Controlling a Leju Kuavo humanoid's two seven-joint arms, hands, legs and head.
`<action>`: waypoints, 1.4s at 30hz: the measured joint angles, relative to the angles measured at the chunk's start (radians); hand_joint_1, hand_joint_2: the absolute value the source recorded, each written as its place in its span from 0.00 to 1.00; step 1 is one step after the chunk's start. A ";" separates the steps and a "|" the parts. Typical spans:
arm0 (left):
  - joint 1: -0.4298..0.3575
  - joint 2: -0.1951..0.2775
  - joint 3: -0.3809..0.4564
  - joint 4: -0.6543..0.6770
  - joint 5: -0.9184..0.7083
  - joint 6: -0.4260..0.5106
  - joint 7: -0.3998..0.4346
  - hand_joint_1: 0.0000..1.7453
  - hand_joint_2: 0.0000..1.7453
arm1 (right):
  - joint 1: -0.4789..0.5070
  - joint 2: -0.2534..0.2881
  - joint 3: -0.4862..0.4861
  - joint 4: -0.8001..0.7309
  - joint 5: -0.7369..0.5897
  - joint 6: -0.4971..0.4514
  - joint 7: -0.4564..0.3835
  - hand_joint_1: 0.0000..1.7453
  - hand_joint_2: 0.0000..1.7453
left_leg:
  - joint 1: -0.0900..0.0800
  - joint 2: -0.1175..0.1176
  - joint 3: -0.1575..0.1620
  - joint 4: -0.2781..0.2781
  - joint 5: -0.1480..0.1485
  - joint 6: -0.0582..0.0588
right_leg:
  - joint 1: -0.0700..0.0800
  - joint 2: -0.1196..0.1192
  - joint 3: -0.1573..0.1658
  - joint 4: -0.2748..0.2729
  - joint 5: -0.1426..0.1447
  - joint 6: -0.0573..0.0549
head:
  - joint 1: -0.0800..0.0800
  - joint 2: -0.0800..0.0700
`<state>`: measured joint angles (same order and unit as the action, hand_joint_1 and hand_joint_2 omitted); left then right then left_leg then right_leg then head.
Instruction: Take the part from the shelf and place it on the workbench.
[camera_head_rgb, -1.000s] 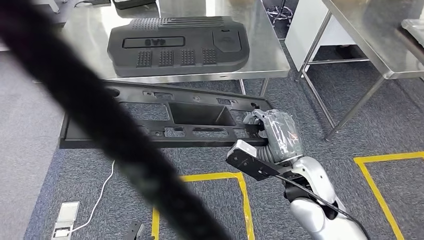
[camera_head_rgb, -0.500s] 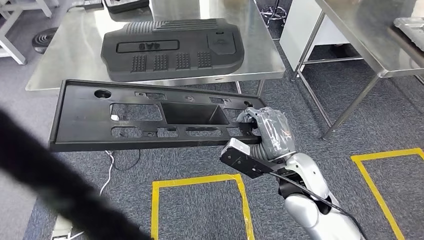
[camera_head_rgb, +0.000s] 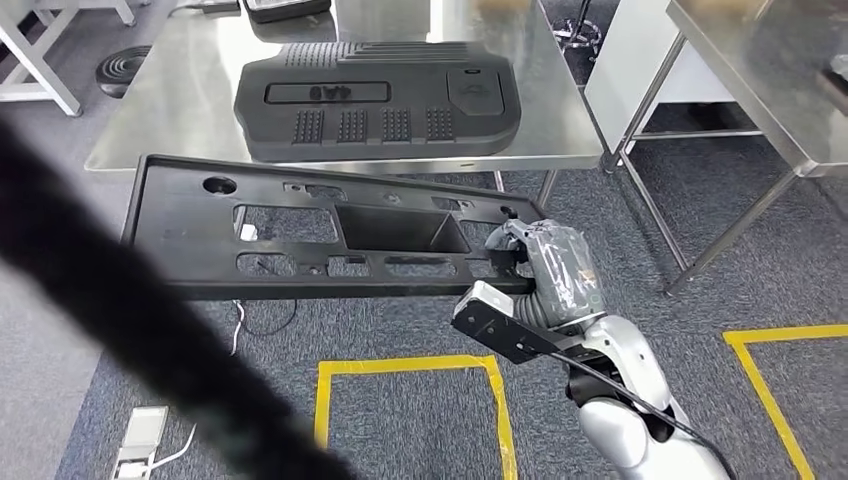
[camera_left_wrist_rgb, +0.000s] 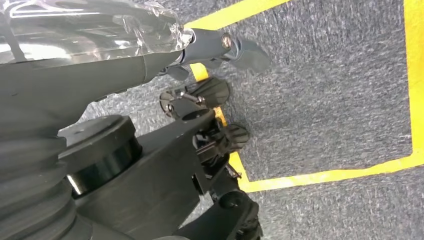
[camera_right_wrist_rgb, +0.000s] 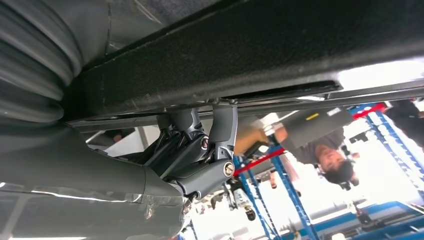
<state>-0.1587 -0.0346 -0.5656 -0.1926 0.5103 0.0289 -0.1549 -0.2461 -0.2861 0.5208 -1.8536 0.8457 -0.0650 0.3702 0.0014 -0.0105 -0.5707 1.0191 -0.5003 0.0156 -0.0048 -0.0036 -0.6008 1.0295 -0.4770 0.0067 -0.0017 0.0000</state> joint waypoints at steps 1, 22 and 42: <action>-0.001 0.000 0.000 0.000 0.000 0.000 0.000 0.00 1.00 | 0.000 0.000 0.000 0.000 0.000 0.000 0.000 1.00 1.00 | 0.000 0.000 0.000 -0.001 0.000 -0.005 | 0.002 0.001 0.000 -0.006 0.000 -0.002 | 0.001 0.000; 0.000 0.004 0.000 0.000 0.000 0.007 -0.002 0.00 1.00 | -0.012 0.008 0.012 0.017 -0.021 -0.008 -0.021 1.00 1.00 | 0.015 0.004 -0.018 -0.001 0.015 0.004 | -0.017 0.001 -0.048 0.172 -0.124 0.028 | -0.007 0.000; 0.002 0.007 0.000 0.000 -0.013 0.001 0.000 0.00 1.00 | -0.011 0.025 0.016 0.043 -0.027 -0.015 -0.024 1.00 1.00 | 0.011 0.002 -0.100 0.176 -0.029 -0.042 | -0.010 0.000 0.040 -0.015 -0.026 -0.024 | -0.024 0.000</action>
<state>-0.1569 -0.0279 -0.5657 -0.1926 0.4973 0.0301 -0.1549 -0.2570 -0.2612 0.5367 -1.8102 0.8183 -0.0805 0.3464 0.0126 -0.0081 -0.6712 1.1949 -0.5289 -0.0261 -0.0148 -0.0033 -0.5607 1.0143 -0.5027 -0.0176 -0.0258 0.0000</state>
